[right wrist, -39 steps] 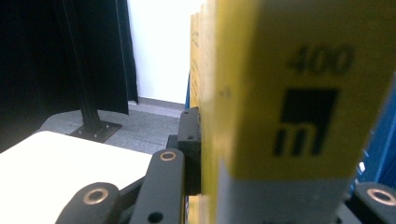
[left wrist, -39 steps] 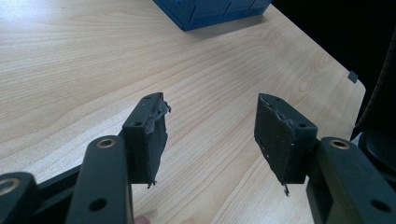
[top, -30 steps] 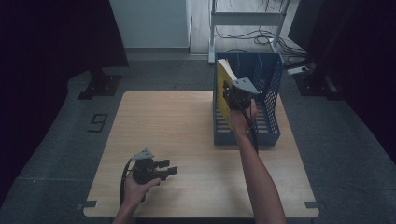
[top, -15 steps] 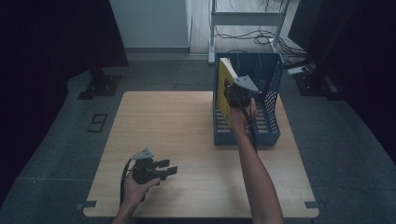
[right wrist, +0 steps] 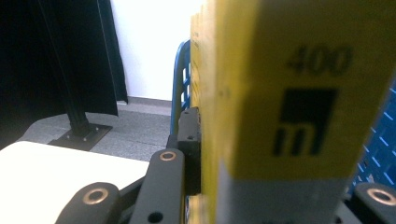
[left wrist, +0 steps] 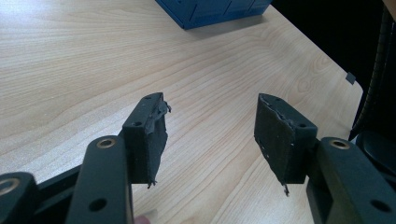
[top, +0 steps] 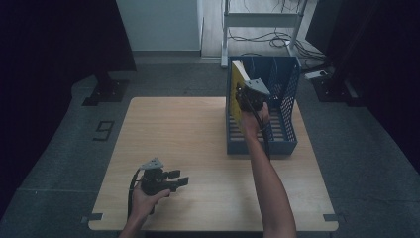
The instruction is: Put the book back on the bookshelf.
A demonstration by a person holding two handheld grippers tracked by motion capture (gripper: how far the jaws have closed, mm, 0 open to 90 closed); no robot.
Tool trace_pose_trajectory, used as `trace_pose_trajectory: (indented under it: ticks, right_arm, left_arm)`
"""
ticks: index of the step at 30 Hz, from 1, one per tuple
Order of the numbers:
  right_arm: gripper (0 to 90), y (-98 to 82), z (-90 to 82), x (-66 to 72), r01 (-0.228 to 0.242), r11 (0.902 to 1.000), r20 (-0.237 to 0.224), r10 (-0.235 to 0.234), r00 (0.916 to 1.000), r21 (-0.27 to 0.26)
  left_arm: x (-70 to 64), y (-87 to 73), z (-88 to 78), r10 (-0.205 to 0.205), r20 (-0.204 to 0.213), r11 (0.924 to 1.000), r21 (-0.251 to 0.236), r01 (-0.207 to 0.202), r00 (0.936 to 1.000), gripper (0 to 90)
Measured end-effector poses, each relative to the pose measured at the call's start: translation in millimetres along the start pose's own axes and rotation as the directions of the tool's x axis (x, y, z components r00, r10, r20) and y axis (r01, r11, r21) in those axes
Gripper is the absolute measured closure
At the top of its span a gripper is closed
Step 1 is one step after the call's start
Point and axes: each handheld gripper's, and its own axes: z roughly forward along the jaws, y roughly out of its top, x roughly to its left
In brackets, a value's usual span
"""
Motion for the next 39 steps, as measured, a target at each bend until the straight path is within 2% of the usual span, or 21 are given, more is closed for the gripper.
trace_pose_trajectory:
  ticks: [18, 26, 32, 39]
  right_arm:
    - [73.8, -7.4, 16.3, 2.3, 0.000, 0.9997, 0.016, 0.000, 0.9999, 0.023]
    - [73.8, -11.0, 23.7, -2.1, -0.034, 0.9992, 0.033, 0.034, 0.9989, 0.019]
    - [73.8, -16.5, 32.1, -2.2, -0.026, 0.9991, 0.039, 0.025, 0.9989, 0.033]
    - [73.8, -23.5, 40.1, -1.6, -0.043, 0.9983, 0.036, 0.041, 0.9985, 0.040]
  left_arm:
    - [-0.1, -0.1, -0.9, -0.002, 0.006, 1.0000, -0.005, 0.002, 1.0000, 43.5]
    - [2.1, 0.3, -3.1, -0.009, 0.005, 0.9999, -0.012, 0.009, 0.9999, 43.5]
    - [2.5, -0.7, 0.4, -0.006, 0.000, 1.0000, 0.004, 0.006, 1.0000, 43.5]
    - [2.8, -1.3, 0.7, -0.006, -0.001, 1.0000, 0.006, 0.006, 1.0000, 43.5]
